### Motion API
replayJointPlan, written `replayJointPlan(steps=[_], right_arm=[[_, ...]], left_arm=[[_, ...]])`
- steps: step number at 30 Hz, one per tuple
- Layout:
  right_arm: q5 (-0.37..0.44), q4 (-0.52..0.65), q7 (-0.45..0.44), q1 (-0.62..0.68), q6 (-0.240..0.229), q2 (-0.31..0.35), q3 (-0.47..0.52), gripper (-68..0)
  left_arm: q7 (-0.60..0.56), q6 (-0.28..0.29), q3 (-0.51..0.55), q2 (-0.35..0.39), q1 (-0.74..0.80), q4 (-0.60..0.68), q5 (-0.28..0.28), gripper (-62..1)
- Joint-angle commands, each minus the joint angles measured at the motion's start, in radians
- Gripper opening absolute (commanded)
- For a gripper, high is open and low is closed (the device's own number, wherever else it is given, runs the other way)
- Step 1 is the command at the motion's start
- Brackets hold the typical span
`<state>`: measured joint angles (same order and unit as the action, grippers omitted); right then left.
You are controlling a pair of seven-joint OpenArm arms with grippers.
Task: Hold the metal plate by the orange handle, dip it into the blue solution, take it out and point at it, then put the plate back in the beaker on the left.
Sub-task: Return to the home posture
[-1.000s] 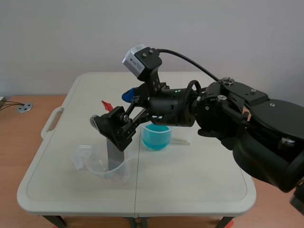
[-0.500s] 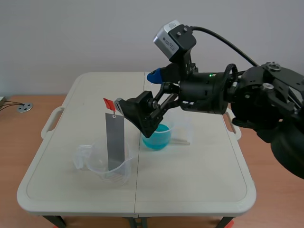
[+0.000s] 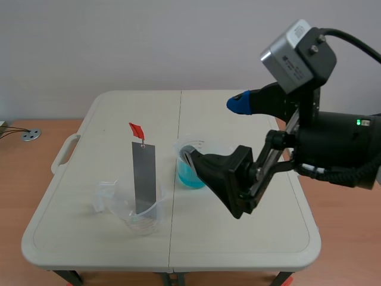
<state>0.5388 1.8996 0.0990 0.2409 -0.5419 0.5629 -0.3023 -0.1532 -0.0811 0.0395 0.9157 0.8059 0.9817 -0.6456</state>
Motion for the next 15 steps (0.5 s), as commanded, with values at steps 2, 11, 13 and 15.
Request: replayJointPlan(steps=[2, 11, 13, 15], right_arm=[[0.006, 0.035, -0.044, 0.072, 0.0, 0.011, 0.059, -1.0], [-0.02, 0.095, -0.189, 0.343, 0.0, 0.01, 0.24, -1.0], [-0.02, 0.103, -0.219, 0.385, 0.0, 0.01, 0.276, -1.0], [-0.02, 0.109, -0.243, 0.418, 0.0, 0.011, 0.307, -1.1]], left_arm=[[-0.074, -0.001, 0.064, -0.005, 0.008, 0.018, -0.023, 1.4], [-0.2, 0.003, 0.192, -0.009, 0.008, 0.22, -0.023, 1.4], [-0.211, 0.002, 0.193, -0.02, 0.005, 0.29, -0.011, 1.4], [-0.217, 0.003, 0.193, -0.041, 0.005, 0.364, 0.021, 1.4]])
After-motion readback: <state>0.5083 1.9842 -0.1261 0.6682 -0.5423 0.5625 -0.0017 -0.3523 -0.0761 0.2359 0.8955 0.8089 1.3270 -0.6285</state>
